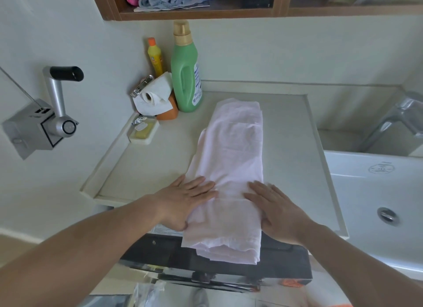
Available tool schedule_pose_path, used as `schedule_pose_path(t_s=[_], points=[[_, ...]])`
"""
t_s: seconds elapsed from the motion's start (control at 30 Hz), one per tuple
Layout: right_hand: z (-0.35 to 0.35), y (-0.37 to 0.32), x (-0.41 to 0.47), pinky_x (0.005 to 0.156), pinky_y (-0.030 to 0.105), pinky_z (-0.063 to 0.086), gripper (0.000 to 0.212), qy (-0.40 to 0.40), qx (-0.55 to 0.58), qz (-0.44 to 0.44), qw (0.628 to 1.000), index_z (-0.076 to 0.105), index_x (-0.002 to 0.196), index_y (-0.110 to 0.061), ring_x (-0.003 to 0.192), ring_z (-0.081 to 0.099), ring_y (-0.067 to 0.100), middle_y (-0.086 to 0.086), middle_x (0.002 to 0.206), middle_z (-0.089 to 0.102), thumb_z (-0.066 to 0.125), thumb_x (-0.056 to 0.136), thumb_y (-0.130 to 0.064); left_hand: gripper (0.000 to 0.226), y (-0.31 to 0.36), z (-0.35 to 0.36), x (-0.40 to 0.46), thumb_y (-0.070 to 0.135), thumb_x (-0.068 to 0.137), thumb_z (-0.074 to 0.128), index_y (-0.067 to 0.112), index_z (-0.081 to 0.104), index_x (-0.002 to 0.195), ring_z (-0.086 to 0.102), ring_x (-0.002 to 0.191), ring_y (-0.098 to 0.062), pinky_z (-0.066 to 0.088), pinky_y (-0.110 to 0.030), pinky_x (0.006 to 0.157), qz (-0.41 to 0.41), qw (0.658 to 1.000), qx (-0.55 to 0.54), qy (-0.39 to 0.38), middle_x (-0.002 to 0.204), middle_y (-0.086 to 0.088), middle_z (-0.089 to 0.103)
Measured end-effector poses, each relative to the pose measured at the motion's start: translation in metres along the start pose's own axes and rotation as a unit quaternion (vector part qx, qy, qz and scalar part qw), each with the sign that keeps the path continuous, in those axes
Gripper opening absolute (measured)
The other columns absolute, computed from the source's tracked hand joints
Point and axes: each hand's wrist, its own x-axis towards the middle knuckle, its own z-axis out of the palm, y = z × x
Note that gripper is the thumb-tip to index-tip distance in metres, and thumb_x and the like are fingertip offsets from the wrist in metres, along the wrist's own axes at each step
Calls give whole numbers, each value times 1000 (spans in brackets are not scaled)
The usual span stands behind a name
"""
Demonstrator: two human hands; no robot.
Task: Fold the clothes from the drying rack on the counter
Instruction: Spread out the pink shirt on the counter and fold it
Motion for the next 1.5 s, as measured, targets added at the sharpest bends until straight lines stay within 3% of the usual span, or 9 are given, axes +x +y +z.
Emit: schedule_pose_path(t_s=[0.17,0.33,0.6,0.7,0.8,0.87,1.1,1.37,1.5], points=[[3,1,-14,128,44,-1,85,-41,-71,-30,996,6,161,-40,156,-14,12,-7,170,-9,38,87,-69,111,6,19,-6,31,95,58,41,-38,149,-34,149,-11,-7,-47,126,3,997,50,51,161,16,-37],[13,4,-17,119,50,34,59,72,-63,-45,994,48,144,-41,146,40,23,0,153,47,57,85,-48,97,25,35,-7,26,92,65,35,-3,161,-14,156,-12,15,-42,125,-16,990,7,143,169,14,-14],[4,5,-9,114,38,38,46,110,61,17,992,70,121,-38,130,53,13,-12,134,64,48,86,-58,64,29,23,-1,43,90,71,46,42,147,18,152,-1,27,-36,120,-48,968,-159,187,162,27,25],[-12,-1,-3,85,27,49,41,92,131,77,984,70,91,-24,93,62,15,-8,95,70,50,94,-60,56,34,12,1,33,86,79,31,60,139,49,136,-10,39,-29,111,-123,914,-330,202,146,14,55],[-34,-9,5,59,27,38,56,43,135,187,972,47,67,-19,65,52,19,-2,63,52,42,98,-65,17,42,-8,0,32,99,59,16,65,99,59,85,-21,43,-30,72,-201,856,-437,188,103,-6,71],[-42,-12,10,64,34,45,64,27,151,249,956,53,69,-17,67,56,20,-1,63,57,34,96,-71,47,49,-20,0,52,105,39,14,59,86,56,72,-20,41,-33,64,-220,827,-470,215,81,-3,65],[-53,-16,30,67,33,45,72,-4,213,341,916,66,84,-6,71,60,20,6,79,66,34,99,-69,80,58,-27,19,86,87,5,18,45,73,57,69,-21,48,-38,77,-288,811,-452,233,69,2,55],[-52,-26,34,72,35,46,66,-6,226,352,908,65,91,-8,83,63,24,9,88,67,31,101,-63,46,59,-27,31,49,104,25,21,43,72,54,66,-15,42,-37,80,-343,840,-359,220,68,5,54],[-44,-32,30,85,38,41,58,-33,74,362,929,62,96,-16,91,57,21,-1,91,64,23,101,-59,42,59,-24,35,44,107,22,22,45,80,52,61,-15,42,-38,81,-348,860,-298,224,65,4,56]])
